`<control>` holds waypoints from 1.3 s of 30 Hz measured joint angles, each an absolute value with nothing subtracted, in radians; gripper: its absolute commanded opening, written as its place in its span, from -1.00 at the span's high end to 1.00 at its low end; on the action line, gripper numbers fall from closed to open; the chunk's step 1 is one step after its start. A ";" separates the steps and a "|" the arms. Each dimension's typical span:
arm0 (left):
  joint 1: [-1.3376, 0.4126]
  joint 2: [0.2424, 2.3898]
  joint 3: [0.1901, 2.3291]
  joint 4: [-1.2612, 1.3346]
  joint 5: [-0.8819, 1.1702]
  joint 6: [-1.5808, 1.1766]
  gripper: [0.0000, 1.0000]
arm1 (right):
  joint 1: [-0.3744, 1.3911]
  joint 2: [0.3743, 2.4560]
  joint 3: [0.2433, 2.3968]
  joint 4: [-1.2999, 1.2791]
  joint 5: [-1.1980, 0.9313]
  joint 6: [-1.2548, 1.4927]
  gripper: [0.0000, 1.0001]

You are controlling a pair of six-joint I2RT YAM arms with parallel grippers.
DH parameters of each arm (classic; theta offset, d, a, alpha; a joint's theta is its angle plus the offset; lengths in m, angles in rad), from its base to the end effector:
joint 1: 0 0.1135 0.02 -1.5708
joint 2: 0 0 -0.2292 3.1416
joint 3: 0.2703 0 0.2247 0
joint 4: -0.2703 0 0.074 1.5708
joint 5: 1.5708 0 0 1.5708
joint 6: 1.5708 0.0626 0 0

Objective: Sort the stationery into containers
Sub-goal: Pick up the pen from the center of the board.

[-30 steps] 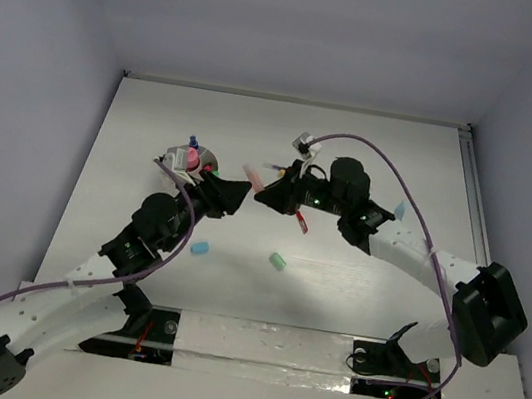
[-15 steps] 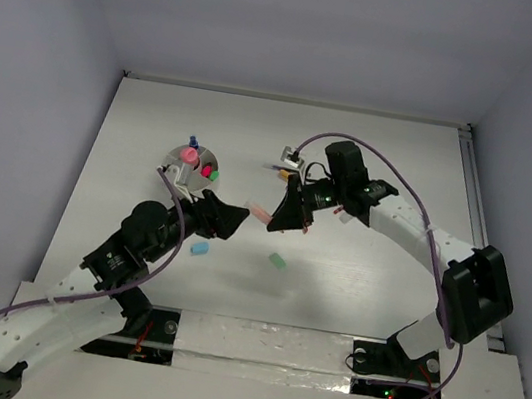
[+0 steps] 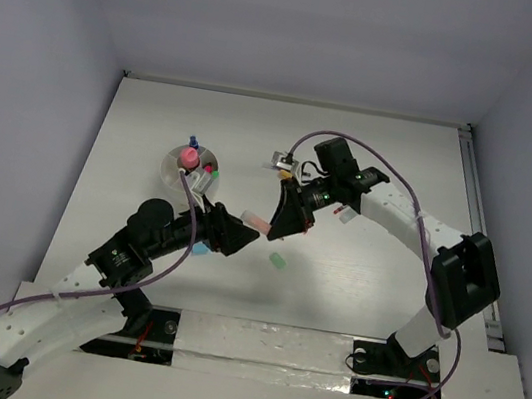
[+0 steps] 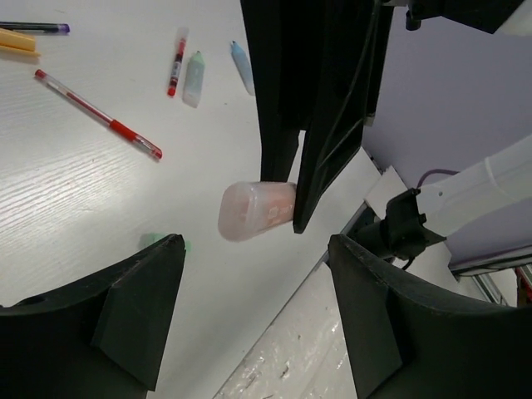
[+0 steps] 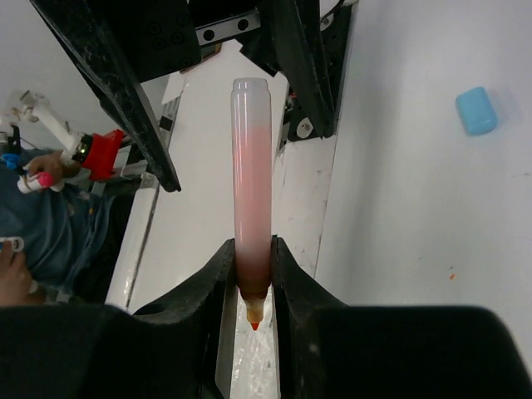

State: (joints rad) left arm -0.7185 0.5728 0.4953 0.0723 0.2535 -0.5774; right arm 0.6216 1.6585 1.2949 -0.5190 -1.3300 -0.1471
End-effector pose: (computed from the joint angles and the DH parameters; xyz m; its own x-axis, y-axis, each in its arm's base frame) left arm 0.1271 -0.1320 0.2801 -0.4542 -0.3048 -0.8372 0.6900 0.4741 -0.5469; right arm 0.2250 0.2359 0.2522 -0.5273 -0.4207 -0.7382 -0.7254 -0.2295 0.6489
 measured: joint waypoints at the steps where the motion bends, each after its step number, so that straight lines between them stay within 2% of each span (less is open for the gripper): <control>1: -0.719 0.573 0.495 0.073 0.263 -0.577 -0.30 | 0.626 1.662 1.295 -0.529 -1.331 -0.155 1.00; 9: -0.719 0.591 0.495 0.085 0.311 -0.573 -0.04 | 0.675 1.670 1.302 -0.578 -1.348 -0.192 1.00; 13: -0.719 0.605 0.495 0.087 0.325 -0.573 0.22 | 0.690 1.701 1.326 -0.593 -1.351 -0.205 1.00; 22: -0.718 0.602 0.495 0.101 0.338 -0.574 0.69 | 0.694 1.723 1.348 -0.624 -1.363 -0.235 1.00; 26: -0.718 0.597 0.495 0.105 0.342 -0.574 1.00 | 0.695 1.728 1.361 -0.641 -1.372 -0.253 1.00; 29: -0.718 0.590 0.495 0.107 0.340 -0.574 1.00 | 0.695 1.729 1.368 -0.649 -1.370 -0.262 0.48; 30: -0.718 0.586 0.495 0.106 0.336 -0.574 1.00 | 0.695 1.729 1.372 -0.649 -1.366 -0.262 0.14; 32: -0.718 0.575 0.495 0.102 0.324 -0.573 1.00 | 0.695 1.729 1.376 -0.637 -1.348 -0.252 -0.11; 33: -0.718 0.566 0.495 0.096 0.313 -0.573 1.00 | 0.695 1.729 1.378 -0.624 -1.331 -0.239 -0.31; 36: -0.719 0.524 0.499 0.070 0.255 -0.575 1.00 | 0.695 1.713 1.365 -0.554 -1.271 -0.193 -0.59; 39: -0.719 0.475 0.510 0.047 0.165 -0.583 1.00 | 0.694 1.639 1.300 -0.437 -1.196 -0.126 -0.76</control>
